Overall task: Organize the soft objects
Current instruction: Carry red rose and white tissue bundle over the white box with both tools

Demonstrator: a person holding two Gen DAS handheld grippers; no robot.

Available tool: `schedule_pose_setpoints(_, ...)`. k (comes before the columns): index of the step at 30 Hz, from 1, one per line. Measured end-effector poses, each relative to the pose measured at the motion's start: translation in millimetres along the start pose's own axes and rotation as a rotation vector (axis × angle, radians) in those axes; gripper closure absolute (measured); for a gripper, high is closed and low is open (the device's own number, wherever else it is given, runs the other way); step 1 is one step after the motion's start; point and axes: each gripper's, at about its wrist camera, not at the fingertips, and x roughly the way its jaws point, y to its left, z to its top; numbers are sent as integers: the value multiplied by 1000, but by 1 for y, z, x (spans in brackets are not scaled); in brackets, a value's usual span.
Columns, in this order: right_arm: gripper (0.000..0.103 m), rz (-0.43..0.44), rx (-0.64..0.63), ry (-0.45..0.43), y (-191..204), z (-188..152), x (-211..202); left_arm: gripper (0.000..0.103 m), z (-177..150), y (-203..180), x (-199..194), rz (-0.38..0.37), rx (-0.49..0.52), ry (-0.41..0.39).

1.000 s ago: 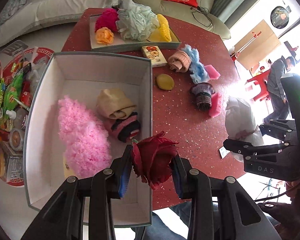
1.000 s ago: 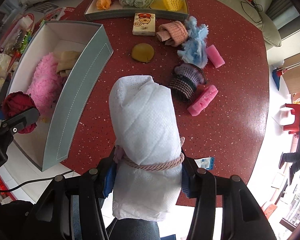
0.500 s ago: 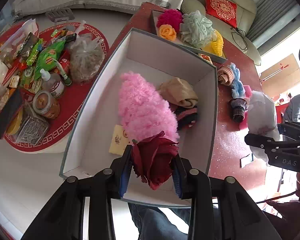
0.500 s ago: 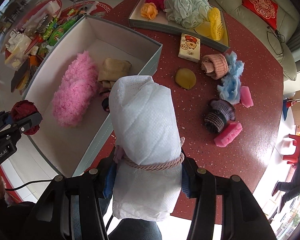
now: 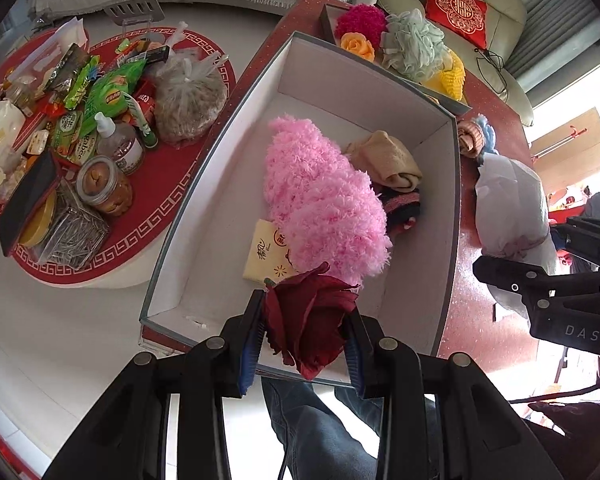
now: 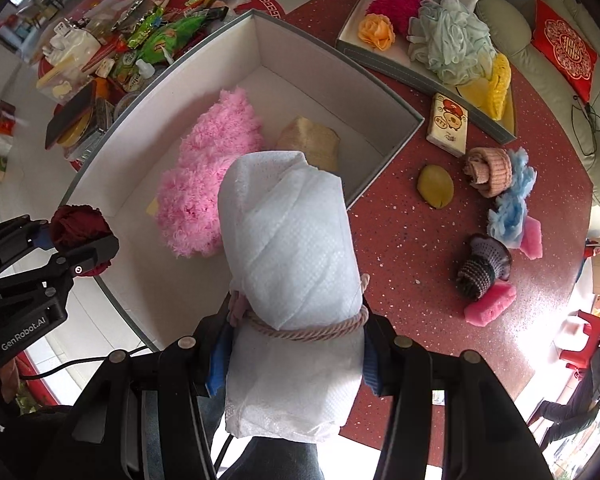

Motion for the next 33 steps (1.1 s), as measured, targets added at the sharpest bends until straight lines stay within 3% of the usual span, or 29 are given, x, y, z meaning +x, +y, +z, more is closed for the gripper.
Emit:
schedule_pose_setpoints(8, 47, 11, -18, -9, 9, 13, -1, 66, 6, -9, 3, 2, 47, 16)
schedule_pose_setpoints(33, 47, 12, 2, -20, 2, 63, 4, 66, 42, -17, 8, -1, 60, -8)
